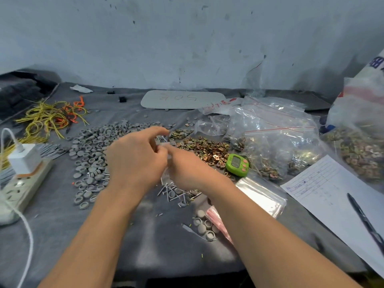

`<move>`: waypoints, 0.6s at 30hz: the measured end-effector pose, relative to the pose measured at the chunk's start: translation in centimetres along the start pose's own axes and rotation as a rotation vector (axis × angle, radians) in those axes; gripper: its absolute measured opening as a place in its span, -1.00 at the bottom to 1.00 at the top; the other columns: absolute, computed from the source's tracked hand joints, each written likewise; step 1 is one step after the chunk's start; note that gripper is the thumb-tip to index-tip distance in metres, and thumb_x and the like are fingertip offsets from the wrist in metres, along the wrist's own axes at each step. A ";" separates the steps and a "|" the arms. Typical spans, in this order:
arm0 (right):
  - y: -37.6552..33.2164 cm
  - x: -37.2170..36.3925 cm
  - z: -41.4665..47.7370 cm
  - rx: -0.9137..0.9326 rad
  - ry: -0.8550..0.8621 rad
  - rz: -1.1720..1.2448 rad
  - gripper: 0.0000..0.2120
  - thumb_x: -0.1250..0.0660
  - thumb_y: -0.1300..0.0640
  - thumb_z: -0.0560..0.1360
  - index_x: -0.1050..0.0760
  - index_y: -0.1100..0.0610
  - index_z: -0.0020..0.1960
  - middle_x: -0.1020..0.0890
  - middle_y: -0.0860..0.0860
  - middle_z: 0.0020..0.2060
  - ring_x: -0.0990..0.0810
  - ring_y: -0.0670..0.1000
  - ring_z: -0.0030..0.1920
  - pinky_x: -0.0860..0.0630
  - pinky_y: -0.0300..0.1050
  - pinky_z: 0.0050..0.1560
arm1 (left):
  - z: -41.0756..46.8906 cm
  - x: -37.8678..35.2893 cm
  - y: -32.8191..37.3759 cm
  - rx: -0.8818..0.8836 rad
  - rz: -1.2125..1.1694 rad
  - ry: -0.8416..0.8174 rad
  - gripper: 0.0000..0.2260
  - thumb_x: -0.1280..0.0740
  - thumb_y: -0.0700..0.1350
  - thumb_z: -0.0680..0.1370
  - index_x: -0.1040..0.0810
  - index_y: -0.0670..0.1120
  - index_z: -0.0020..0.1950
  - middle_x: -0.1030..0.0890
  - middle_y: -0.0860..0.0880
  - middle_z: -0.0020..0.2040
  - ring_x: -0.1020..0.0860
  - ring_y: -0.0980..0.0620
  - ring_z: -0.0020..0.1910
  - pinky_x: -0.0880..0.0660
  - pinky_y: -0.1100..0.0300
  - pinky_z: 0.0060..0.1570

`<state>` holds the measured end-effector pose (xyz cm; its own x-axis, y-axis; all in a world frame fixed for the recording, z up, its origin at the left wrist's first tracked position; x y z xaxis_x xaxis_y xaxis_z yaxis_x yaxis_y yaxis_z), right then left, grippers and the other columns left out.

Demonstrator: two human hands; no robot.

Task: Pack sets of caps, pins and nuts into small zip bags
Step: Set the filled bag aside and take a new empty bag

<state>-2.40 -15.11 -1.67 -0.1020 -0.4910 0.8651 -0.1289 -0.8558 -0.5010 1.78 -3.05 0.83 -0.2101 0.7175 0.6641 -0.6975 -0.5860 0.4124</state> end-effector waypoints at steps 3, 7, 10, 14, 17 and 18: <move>0.3 0.4 0.0 -0.120 0.084 0.507 -0.44 -0.17 0.43 0.59 -0.38 0.06 0.53 -0.70 0.05 0.13 -0.72 0.14 0.02 -0.53 -0.12 -0.25 | 0.5 -0.2 -1.1 -0.065 -0.045 -0.221 -0.50 -0.48 -0.25 0.37 -0.65 0.12 0.26 -0.56 0.14 -0.03 -0.49 0.05 0.05 -0.41 0.15 0.06; 0.6 0.6 0.2 -0.137 0.185 0.853 -0.63 -0.23 0.38 0.59 -0.64 0.05 0.23 -0.76 0.09 -0.10 -0.72 0.03 -0.32 -0.47 -0.30 -0.37 | 0.2 -0.3 -1.4 -0.222 -0.005 -0.346 -0.30 -0.53 -0.07 0.42 -0.42 0.05 0.54 -0.45 -0.01 0.47 -0.37 -0.03 0.46 -0.29 0.04 0.50; 0.6 0.3 0.2 -0.119 0.271 0.848 -0.71 -0.33 0.37 0.56 -0.72 0.05 0.07 -0.76 0.10 -0.19 -0.66 0.02 -0.33 -0.59 -0.15 -0.30 | 0.0 -0.2 -1.7 -0.192 0.002 -0.501 -0.04 -0.54 -0.07 0.35 -0.12 0.17 0.65 -0.35 0.10 0.54 -0.33 0.07 0.45 -0.20 0.03 0.55; 0.0 0.2 0.1 -0.106 0.326 0.942 -0.71 -0.39 0.35 0.55 -0.73 -0.01 -0.16 -0.76 0.07 -0.21 -0.65 0.01 -0.25 -0.61 -0.05 -0.20 | 0.0 -0.4 -2.1 -0.166 0.017 -0.522 0.19 -0.63 0.03 0.20 0.03 0.23 0.66 -0.30 0.17 0.57 -0.30 0.12 0.49 -0.06 0.04 0.61; -0.3 0.4 -0.3 -0.133 0.319 0.727 -0.78 -0.37 0.10 0.60 -0.72 0.01 -0.18 -0.71 -0.10 -0.34 -0.61 -0.09 -0.29 -0.56 -0.02 -0.13 | 0.2 -0.6 -2.4 -0.155 -0.041 -0.486 0.20 -0.65 0.04 0.16 -0.01 0.26 0.64 -0.39 0.17 0.52 -0.37 0.12 0.47 -0.01 0.06 0.61; -0.3 0.3 -0.3 -0.133 0.286 0.664 -0.74 -0.33 0.03 0.62 -0.71 0.10 -0.15 -0.62 -0.16 -0.45 -0.53 -0.14 -0.39 -0.49 -0.02 -0.22 | 0.2 -0.7 -2.6 -0.171 -0.038 -0.446 0.16 -0.65 -0.01 0.17 -0.08 0.26 0.63 -0.45 0.16 0.47 -0.42 0.10 0.43 -0.02 0.06 0.59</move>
<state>-2.69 -14.92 -1.24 -0.4511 -0.8222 0.3472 -0.0672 -0.3566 -0.9318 3.88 -2.15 -0.55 0.1063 0.4839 0.8686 -0.8093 -0.4654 0.3583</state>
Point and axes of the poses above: each hand's wrist, its own z-axis towards the middle knuckle, its own x-axis out of the back of the hand, y = z × x, the point moved 1 cm from there along z, towards the middle knuckle
